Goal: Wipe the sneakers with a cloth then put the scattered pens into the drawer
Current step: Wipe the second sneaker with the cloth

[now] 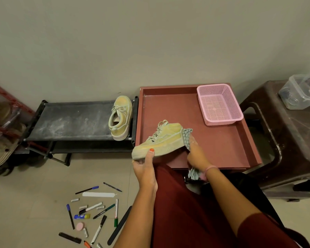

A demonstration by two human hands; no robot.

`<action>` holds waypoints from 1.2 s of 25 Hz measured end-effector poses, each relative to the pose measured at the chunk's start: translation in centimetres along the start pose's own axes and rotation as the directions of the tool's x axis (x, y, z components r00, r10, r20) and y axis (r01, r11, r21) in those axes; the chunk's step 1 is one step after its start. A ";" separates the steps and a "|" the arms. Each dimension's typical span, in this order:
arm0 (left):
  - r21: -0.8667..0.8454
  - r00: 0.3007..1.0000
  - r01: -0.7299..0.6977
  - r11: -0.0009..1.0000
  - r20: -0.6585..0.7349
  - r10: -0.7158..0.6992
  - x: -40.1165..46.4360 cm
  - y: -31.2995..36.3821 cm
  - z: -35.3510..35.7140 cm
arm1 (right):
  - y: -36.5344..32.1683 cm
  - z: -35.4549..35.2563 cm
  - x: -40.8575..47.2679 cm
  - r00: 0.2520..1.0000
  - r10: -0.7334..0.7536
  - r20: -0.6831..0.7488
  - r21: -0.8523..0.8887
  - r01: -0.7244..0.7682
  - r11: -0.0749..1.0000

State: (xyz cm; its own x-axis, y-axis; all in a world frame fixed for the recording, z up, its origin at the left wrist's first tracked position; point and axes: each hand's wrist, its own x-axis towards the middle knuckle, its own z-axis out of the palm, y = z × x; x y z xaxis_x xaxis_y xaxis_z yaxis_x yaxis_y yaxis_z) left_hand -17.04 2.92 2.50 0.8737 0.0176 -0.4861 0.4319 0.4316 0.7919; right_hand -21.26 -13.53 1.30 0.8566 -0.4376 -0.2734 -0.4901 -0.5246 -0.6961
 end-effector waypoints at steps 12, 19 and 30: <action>0.055 0.999 -0.011 0.998 0.049 0.008 0.4 -0.5 -0.1 | -2.7 0.6 -2.6 0.956 -0.292 -0.015 -0.241 0.280 0.929; 0.142 0.996 -0.037 0.989 0.089 0.024 0.3 -0.5 -0.3 | -4.2 -0.6 -0.3 0.975 -0.204 0.084 -0.161 0.215 0.963; 0.164 0.992 -0.090 0.982 0.101 0.074 0.1 -0.5 -0.2 | -3.9 -0.9 0.6 0.945 -0.312 0.097 -0.249 0.327 0.912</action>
State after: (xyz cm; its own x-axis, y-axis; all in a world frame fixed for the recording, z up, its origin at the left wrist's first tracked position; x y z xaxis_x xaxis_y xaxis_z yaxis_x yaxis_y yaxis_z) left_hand -17.21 2.92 1.95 0.9213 -0.0421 -0.3865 0.3826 0.2744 0.8822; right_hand -18.95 -12.42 4.42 0.9782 -0.1788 -0.1051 -0.2069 -0.8032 -0.5586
